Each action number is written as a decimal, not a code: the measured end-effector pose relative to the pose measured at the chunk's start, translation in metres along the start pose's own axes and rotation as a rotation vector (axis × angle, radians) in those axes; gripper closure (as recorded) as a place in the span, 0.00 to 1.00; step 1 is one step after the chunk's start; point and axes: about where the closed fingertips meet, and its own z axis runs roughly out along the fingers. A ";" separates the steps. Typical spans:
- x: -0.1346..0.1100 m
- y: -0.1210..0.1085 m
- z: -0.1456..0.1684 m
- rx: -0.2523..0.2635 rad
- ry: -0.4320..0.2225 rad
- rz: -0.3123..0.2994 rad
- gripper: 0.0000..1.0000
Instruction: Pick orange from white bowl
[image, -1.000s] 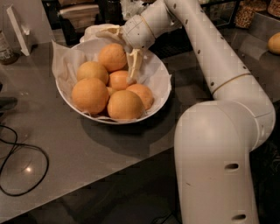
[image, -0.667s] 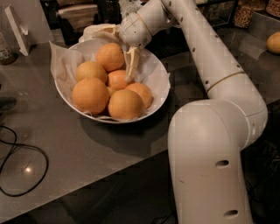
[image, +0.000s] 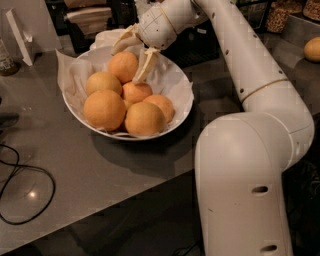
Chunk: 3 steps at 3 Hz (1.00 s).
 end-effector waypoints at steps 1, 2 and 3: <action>-0.002 -0.001 -0.002 0.002 0.001 -0.002 0.91; -0.004 0.002 -0.017 0.047 0.006 -0.021 1.00; -0.007 0.007 -0.025 0.082 0.011 -0.029 1.00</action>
Offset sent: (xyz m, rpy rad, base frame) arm -0.0214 -0.0401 0.0178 0.0588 -0.0712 -0.0360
